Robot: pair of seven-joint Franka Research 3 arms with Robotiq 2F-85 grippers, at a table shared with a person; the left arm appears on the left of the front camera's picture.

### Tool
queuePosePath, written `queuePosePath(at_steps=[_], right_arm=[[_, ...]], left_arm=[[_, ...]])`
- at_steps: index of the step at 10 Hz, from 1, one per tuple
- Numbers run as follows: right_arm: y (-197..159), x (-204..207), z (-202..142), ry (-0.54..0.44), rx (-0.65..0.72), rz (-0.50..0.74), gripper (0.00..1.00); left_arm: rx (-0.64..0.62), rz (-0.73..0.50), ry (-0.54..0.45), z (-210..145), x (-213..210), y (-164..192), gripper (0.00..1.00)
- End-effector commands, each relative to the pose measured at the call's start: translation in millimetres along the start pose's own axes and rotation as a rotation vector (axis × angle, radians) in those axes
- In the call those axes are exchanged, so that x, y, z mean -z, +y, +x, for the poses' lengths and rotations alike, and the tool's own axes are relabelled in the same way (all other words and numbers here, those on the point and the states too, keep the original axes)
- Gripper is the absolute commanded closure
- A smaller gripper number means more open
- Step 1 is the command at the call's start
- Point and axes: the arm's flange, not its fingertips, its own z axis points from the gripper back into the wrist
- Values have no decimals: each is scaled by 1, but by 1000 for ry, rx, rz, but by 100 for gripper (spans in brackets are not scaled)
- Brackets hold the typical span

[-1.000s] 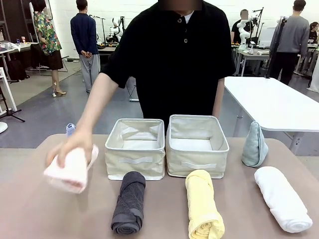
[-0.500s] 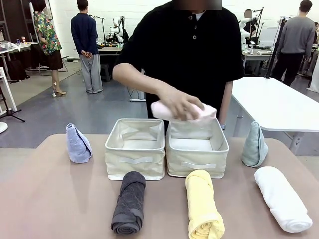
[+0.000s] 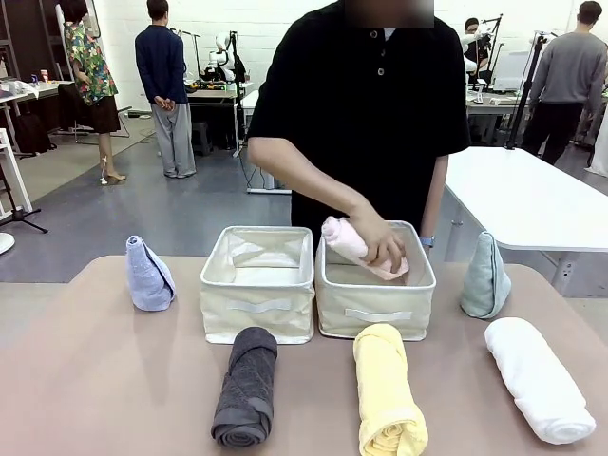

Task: Sort the towels based on their folding style.
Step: Pick up one triangle-folded towel and place it in the left Fabric basket.

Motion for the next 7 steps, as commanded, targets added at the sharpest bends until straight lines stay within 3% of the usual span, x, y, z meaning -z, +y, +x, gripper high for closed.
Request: queuePosePath(at_steps=[1,2,3,6,7], right_arm=[[4,3,-1,22,15,-3,0],[4,3,-1,22,15,-3,0],[4,3,-1,22,15,-3,0],[4,3,-1,22,15,-3,0],[4,3,-1,22,15,-3,0]], left_arm=[[0,0,0,0,0,0,0],[15,36,235,13,21,-1,0],[-6,-7,438,21,57,3,0],[-69,122,705,45,183,8,0],[-156,204,726,48,216,11,0]])
